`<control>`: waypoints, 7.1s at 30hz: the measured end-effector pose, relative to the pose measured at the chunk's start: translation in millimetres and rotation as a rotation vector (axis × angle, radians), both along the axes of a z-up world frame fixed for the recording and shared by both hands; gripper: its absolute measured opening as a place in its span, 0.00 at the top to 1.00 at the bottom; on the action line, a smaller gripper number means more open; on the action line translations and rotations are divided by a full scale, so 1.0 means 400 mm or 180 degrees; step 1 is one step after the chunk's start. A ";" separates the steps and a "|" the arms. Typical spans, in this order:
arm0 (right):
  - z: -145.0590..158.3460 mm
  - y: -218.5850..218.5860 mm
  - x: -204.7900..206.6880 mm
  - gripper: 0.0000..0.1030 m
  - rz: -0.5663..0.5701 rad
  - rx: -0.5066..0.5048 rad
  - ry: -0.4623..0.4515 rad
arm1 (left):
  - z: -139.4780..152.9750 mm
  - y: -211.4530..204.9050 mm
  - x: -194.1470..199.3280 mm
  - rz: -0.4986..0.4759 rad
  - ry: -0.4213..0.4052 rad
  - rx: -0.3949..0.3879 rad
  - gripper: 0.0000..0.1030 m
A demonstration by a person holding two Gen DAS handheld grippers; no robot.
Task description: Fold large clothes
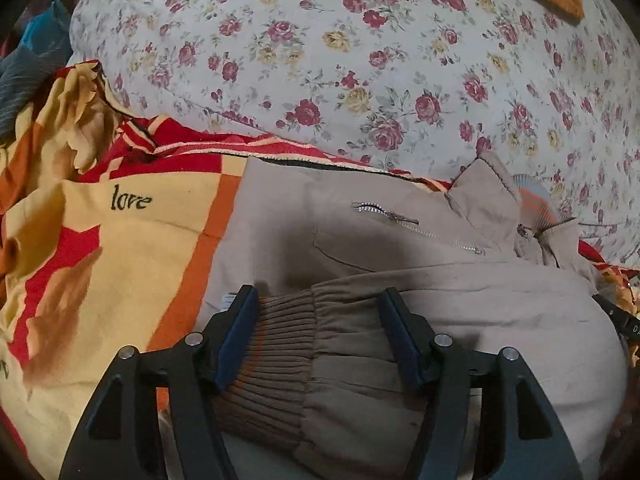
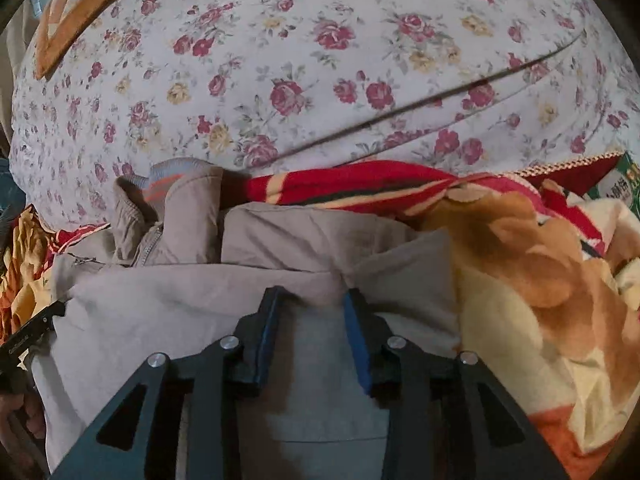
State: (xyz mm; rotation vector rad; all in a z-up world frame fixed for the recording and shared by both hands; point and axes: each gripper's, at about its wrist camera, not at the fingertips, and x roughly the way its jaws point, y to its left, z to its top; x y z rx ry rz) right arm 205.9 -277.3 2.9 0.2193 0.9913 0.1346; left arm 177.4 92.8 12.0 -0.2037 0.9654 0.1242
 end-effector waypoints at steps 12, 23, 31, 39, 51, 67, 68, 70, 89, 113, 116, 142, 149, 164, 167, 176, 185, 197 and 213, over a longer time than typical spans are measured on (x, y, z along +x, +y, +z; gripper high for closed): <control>0.004 0.033 -0.008 0.29 0.0308 0.0137 -0.0001 | -0.018 0.004 0.002 -0.0065 -0.0040 -0.0051 0.34; 0.135 0.095 -0.053 0.33 0.0218 -0.0321 -0.0463 | 0.110 0.001 -0.081 0.0033 -0.0795 -0.0167 0.41; 0.057 0.179 -0.121 0.51 0.0458 -0.0622 -0.0075 | 0.001 -0.149 -0.068 -0.0757 -0.0093 -0.0269 0.43; 0.006 0.212 -0.131 0.35 0.0666 -0.0851 -0.0158 | -0.018 -0.146 -0.054 -0.0733 0.0004 -0.0282 0.43; 0.017 0.223 -0.132 0.34 0.0717 -0.0895 -0.0241 | -0.034 -0.183 -0.047 -0.0880 0.0037 -0.0160 0.24; 0.125 0.134 -0.466 0.34 0.0206 -0.0805 -0.0658 | -0.022 -0.170 -0.053 -0.0913 -0.0034 -0.0212 0.23; 0.122 0.130 -0.489 0.34 0.0158 -0.0867 -0.0598 | -0.011 -0.162 -0.062 -0.0902 -0.0099 -0.0290 0.28; 0.128 0.115 -0.534 0.34 0.0080 -0.0860 -0.0518 | 0.038 -0.127 -0.099 -0.0828 -0.0378 -0.0615 0.29; 0.107 0.067 -0.687 0.28 0.0111 -0.0422 -0.0742 | 0.233 0.049 -0.513 -0.0878 -0.0851 -0.0180 0.29; 0.085 -0.110 -1.034 0.28 -0.0016 -0.0132 -0.0193 | 0.001 0.028 -0.906 -0.1208 -0.0024 -0.0639 0.34; 0.064 -0.153 -1.099 0.28 -0.0282 0.0056 -0.0061 | -0.004 0.013 -0.903 -0.1246 0.0017 -0.0642 0.76; -0.049 -0.140 -1.016 0.31 0.0134 0.0623 0.0185 | 0.024 0.060 -0.931 -0.1023 -0.0094 -0.0855 0.89; -0.088 -0.067 -1.028 0.41 0.0505 0.0433 0.0602 | 0.022 0.057 -0.939 -0.0977 -0.0096 -0.0894 0.87; 0.270 -0.099 -1.194 0.91 0.1518 0.0933 -0.0775 | 0.234 0.142 -1.036 -0.1120 -0.0678 -0.0976 0.94; 0.342 -0.137 -1.225 0.91 0.1487 0.0977 -0.1050 | 0.285 0.136 -1.077 -0.1230 -0.0784 -0.0932 0.94; 0.460 -0.189 -1.175 0.91 0.1177 0.1115 -0.1501 | 0.416 0.133 -1.009 -0.1224 -0.1150 -0.0862 0.93; 0.469 -0.152 -0.805 0.91 0.0473 0.0923 -0.1473 | 0.440 0.103 -0.680 -0.1046 -0.1255 -0.0648 0.93; 0.254 -0.083 -0.271 0.91 -0.0378 0.0713 -0.0971 | 0.251 0.071 -0.162 -0.0667 -0.0999 -0.0305 0.92; 0.023 -0.083 -0.112 0.88 -0.0582 0.0771 -0.0316 | 0.056 0.100 0.002 -0.0791 -0.0177 -0.0478 0.64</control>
